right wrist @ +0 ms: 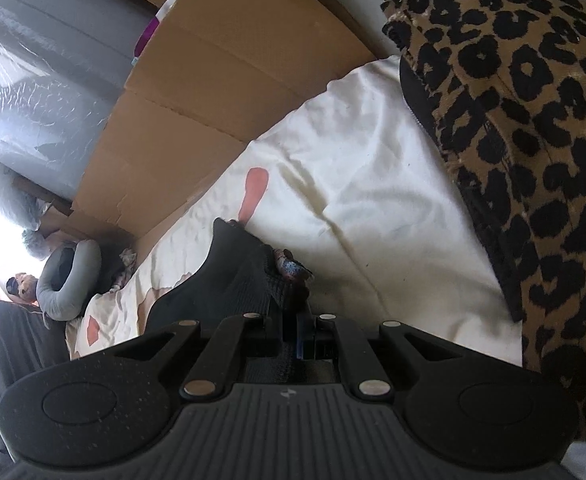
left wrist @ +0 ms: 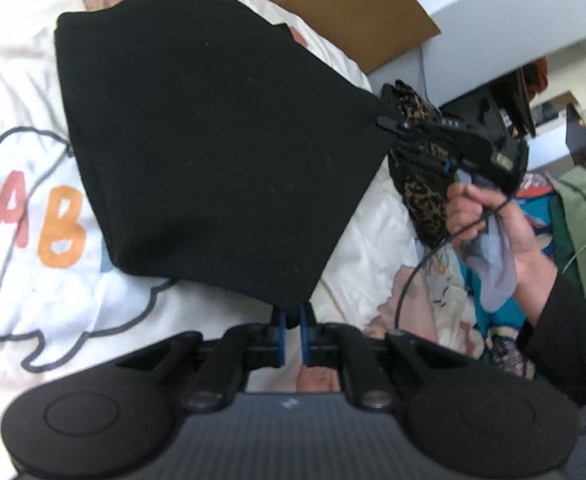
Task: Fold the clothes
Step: 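Lift the folded black shorts off the duvet with both grippers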
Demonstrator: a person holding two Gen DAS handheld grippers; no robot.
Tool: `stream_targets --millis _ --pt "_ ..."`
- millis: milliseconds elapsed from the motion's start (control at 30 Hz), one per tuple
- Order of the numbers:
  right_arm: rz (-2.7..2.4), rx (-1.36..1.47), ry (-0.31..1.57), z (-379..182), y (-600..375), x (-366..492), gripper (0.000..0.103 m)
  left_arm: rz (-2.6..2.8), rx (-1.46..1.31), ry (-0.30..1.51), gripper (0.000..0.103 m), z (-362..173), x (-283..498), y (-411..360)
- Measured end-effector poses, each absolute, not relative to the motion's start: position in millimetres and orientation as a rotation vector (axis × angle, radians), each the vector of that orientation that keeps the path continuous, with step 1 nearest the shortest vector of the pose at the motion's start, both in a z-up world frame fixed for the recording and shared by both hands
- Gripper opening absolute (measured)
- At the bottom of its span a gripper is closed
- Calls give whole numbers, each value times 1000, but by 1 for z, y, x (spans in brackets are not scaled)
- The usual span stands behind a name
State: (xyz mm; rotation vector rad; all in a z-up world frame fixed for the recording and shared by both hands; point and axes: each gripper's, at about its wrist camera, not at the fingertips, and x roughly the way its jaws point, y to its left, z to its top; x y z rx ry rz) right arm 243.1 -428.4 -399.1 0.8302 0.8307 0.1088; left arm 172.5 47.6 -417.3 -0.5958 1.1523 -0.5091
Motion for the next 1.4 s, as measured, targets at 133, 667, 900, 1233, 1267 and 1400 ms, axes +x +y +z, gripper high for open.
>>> stream_targets --millis 133,667,900,1233,1267,1400 --pt "106 822 821 -399 -430 249 5 -523 -607 1153 6 -420 172 38" --pt "91 804 856 -408 -436 278 9 -572 -608 1199 5 -429 170 17" --pt "99 818 895 -413 -437 253 46 -509 -553 1174 33 -402 177 53" --pt "123 821 929 -408 -424 217 46 -400 -455 1062 42 -369 223 91" --pt "122 822 929 -407 -424 215 46 -395 -450 1056 44 -368 228 90" --pt "119 848 947 -411 -422 205 46 -411 -415 1016 57 -361 252 84"
